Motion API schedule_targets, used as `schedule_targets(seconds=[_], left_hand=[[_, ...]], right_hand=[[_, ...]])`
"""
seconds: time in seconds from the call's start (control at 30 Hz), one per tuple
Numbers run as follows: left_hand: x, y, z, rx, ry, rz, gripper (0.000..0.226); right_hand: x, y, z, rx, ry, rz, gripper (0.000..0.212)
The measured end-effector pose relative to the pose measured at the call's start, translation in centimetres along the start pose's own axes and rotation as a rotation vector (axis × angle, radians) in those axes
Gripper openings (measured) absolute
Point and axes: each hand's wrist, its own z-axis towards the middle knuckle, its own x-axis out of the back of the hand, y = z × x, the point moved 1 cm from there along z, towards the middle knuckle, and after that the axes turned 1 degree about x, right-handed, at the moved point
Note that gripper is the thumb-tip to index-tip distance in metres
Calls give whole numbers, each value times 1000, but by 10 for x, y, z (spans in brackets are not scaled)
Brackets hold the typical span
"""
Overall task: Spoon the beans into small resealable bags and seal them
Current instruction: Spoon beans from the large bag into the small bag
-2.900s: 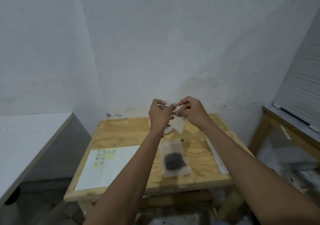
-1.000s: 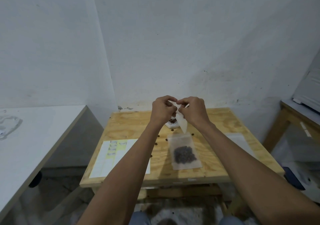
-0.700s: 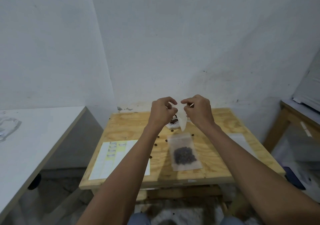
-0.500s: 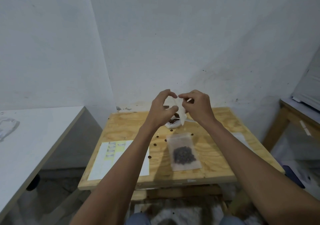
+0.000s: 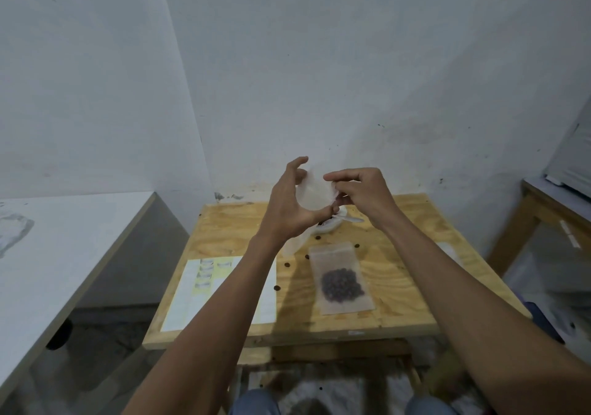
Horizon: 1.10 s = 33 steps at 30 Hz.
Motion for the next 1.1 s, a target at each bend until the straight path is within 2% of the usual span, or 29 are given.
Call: schedule_targets(seconds=[0.27,0.43,0.57,0.77,0.93,1.1], left_hand=[[-4,-26,-15,25,63,80,96],[-1,-48,-22,97,33,141,104],[-1,-66,-23,156,11,189,110],[-4,-84,-17,207,-18,201,114],[-11,-96,-10,225,-61,192,108],[-23,-100,-4,255,-79,99,105]], right_hand=[[-1,27,9,-75,35,53,19],[6,69,27,-99,208,-367,15],[5,101,39,-172,137,-645,24],[-12,118,57,-255,89,-688,22],[-20,114,63,-198,75,-823,21],[-8,106,63,-171,146,-915,24]])
